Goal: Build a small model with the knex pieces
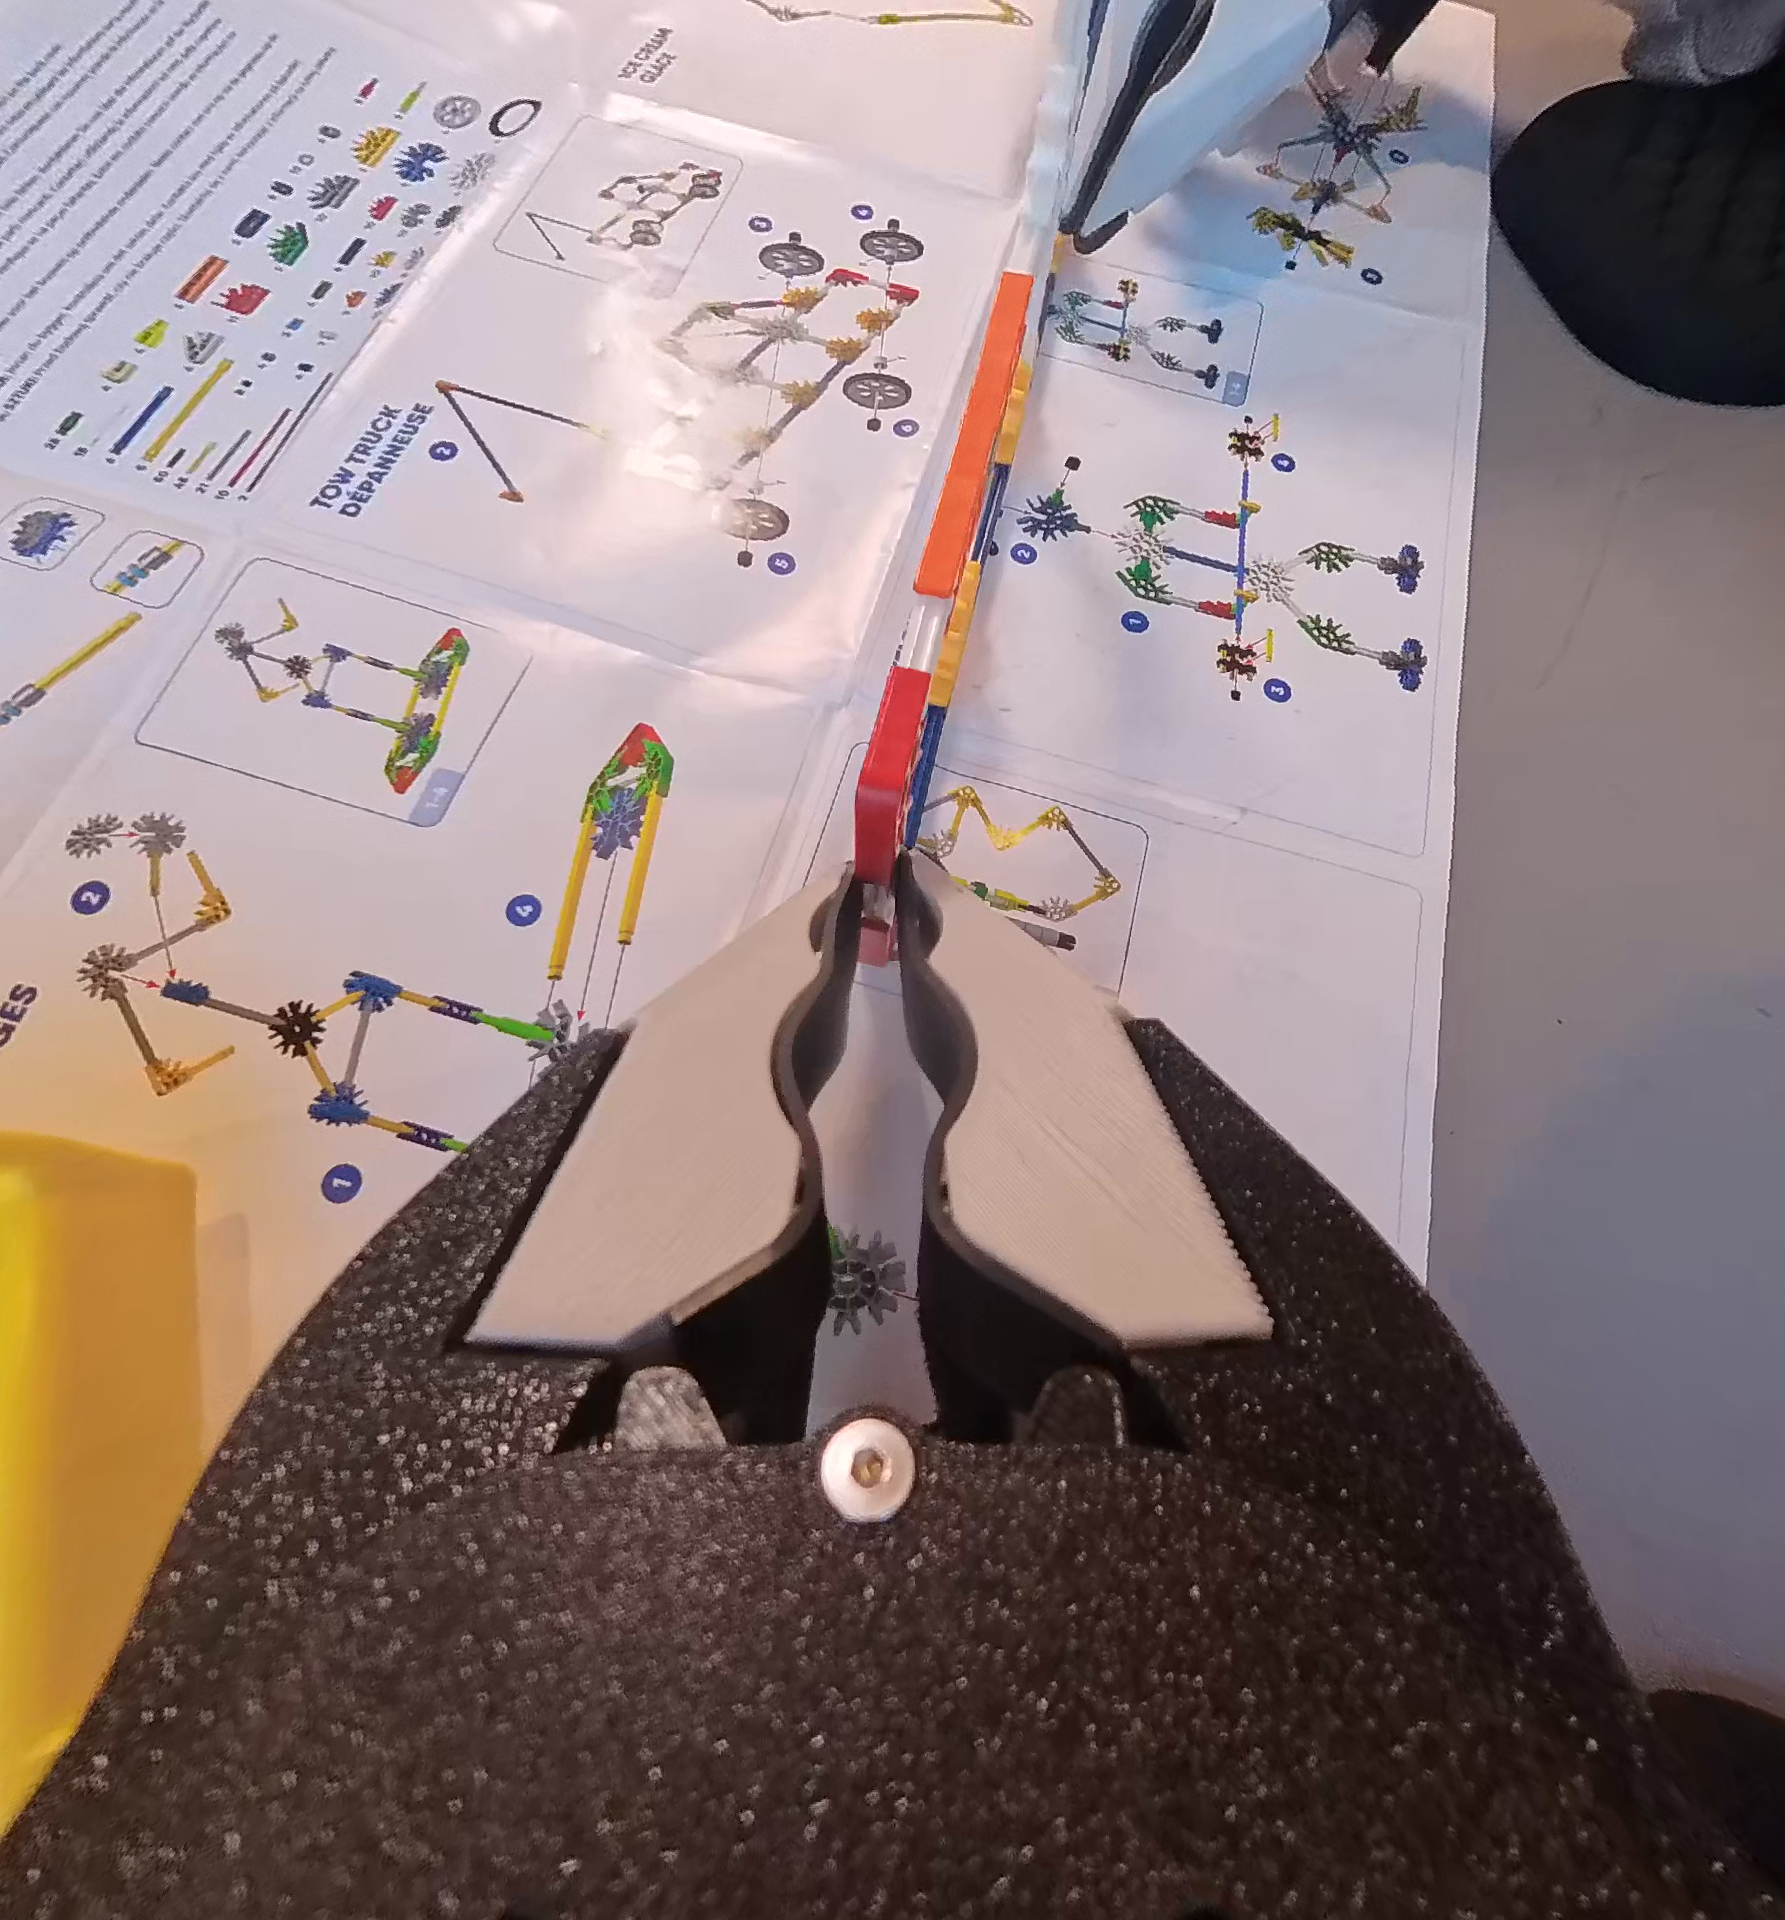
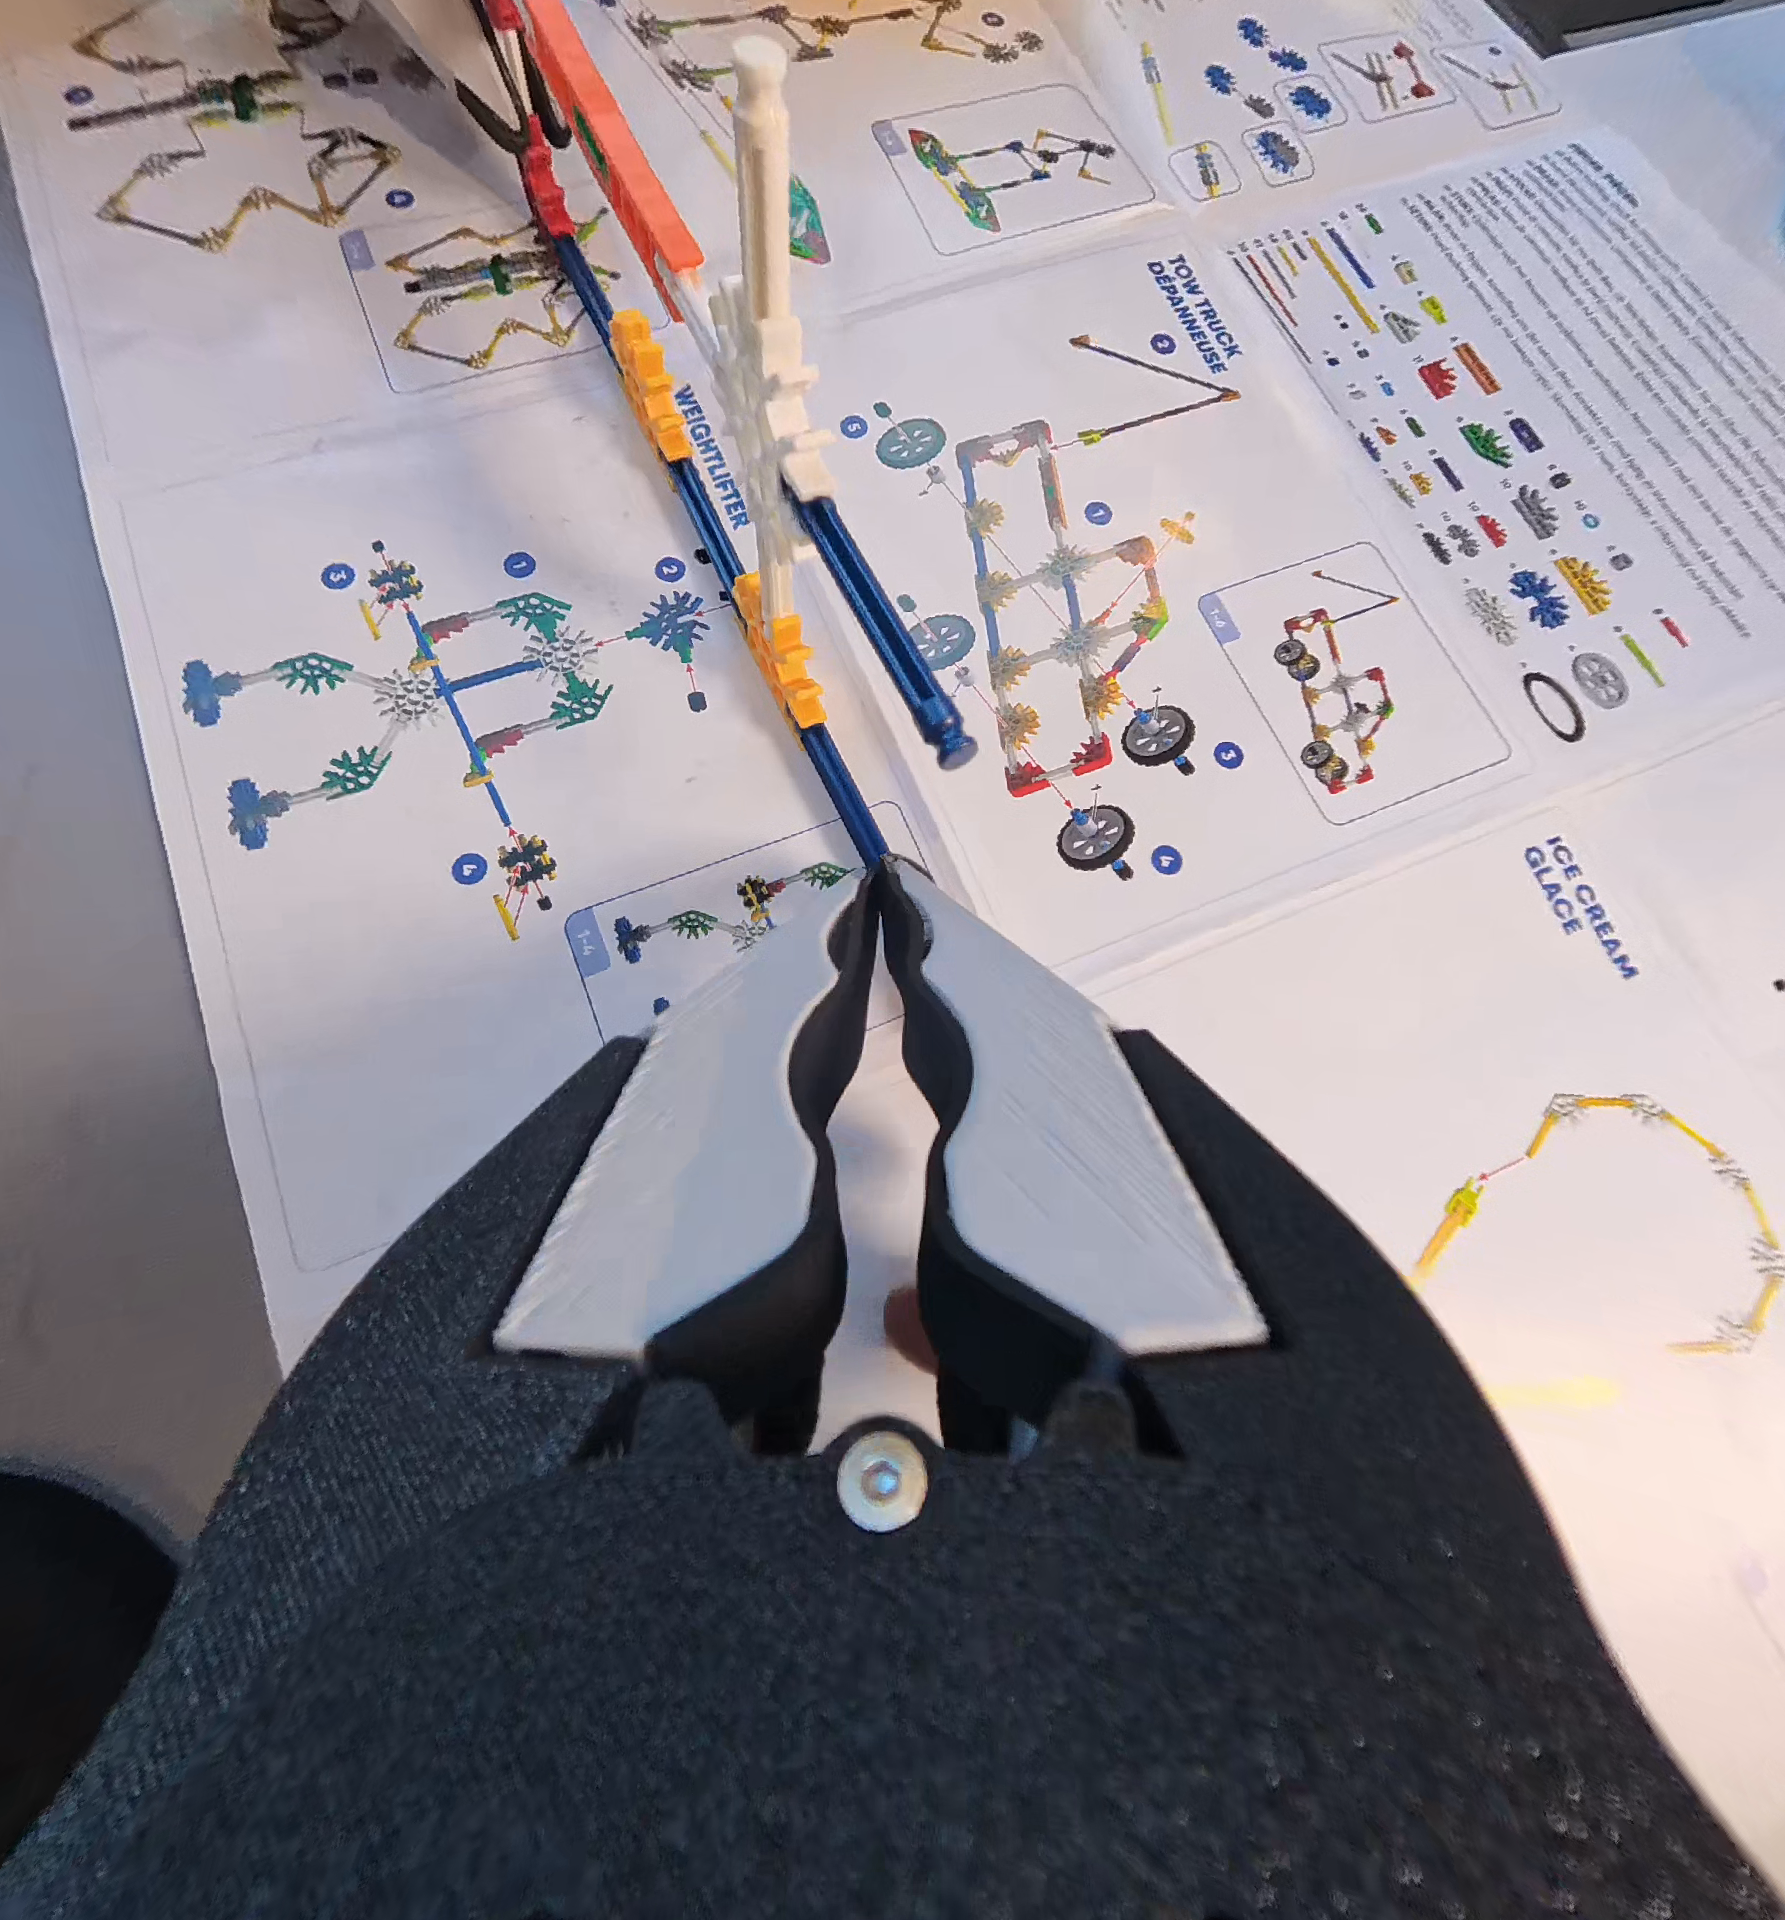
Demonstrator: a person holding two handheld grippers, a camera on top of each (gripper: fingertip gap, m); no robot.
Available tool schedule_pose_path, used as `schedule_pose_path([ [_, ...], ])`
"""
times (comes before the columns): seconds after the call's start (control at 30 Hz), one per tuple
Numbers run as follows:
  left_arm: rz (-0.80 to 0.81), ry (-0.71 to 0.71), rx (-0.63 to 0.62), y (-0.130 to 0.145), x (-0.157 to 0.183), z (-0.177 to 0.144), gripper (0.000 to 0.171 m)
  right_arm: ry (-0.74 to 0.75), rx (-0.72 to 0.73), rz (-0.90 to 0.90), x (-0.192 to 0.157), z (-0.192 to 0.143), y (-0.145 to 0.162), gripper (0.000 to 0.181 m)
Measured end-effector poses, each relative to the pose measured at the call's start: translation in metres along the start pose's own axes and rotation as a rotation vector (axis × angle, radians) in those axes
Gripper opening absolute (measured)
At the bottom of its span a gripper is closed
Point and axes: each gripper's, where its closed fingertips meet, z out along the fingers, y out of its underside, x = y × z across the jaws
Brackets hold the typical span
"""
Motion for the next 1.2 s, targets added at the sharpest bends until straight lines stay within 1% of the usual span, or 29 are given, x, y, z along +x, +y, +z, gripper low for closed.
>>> schedule_pose_path([
  [0.13,-0.019,0.018,0.003,0.000,-0.001,0.000,0.004,0.019,-0.007,0.042,0.007,0.003,-0.001,0.000],
  [0.2,-0.023,0.021,0.007,0.000,-0.001,0.000,0.004,-0.006,0.003,0.084,0.006,0.003,-0.001,0.000],
  [0.37,-0.016,-0.004,0.006,-0.001,0.000,0.000,0.004,0.003,0.018,0.048,0.003,0.001,-0.002,0.000],
  [0.43,-0.001,-0.010,0.008,-0.001,0.000,0.000,0.004,-0.004,0.075,0.025,0.002,-0.004,-0.009,0.000],
  [0.47,0.003,-0.011,0.009,-0.002,0.000,0.000,0.004,-0.016,0.085,0.032,0.001,-0.007,-0.011,0.003],
  [0.5,0.007,-0.012,0.008,-0.003,0.000,0.000,0.004,-0.023,0.075,0.033,0.001,-0.010,-0.010,0.011],
  [0.53,0.014,-0.016,0.004,-0.003,-0.001,0.000,0.004,-0.022,0.050,0.021,0.002,-0.012,-0.007,0.015],
  [0.63,0.035,-0.034,-0.005,-0.004,-0.003,0.000,0.005,-0.024,0.025,0.004,0.004,-0.016,0.001,0.019],
  [0.73,0.037,-0.035,-0.003,-0.004,-0.003,0.000,0.005,-0.032,-0.027,-0.015,0.003,-0.015,0.013,0.019],
  [0.8,0.035,-0.034,-0.002,-0.003,-0.003,0.000,0.007,-0.050,-0.033,-0.018,-0.001,-0.014,0.015,0.015],
  [0.87,0.039,-0.011,-0.021,0.001,0.001,0.001,0.018,-0.054,-0.051,-0.027,-0.002,-0.013,0.018,0.010],
  [0.9,0.045,-0.010,-0.032,0.004,0.001,0.002,0.019,-0.055,-0.063,-0.033,-0.003,-0.012,0.020,0.008],
  [1.0,0.054,-0.022,-0.068,0.010,0.000,0.005,0.010,-0.059,-0.078,-0.019,-0.003,-0.010,0.022,0.007],
  [1.07,0.023,-0.019,-0.077,0.011,-0.002,0.006,0.008,-0.071,-0.084,0.017,-0.003,-0.009,0.022,0.007],
  [1.2,-0.104,0.016,-0.088,0.010,-0.006,0.007,0.007,-0.107,-0.085,0.106,-0.003,-0.009,0.023,0.006],
])
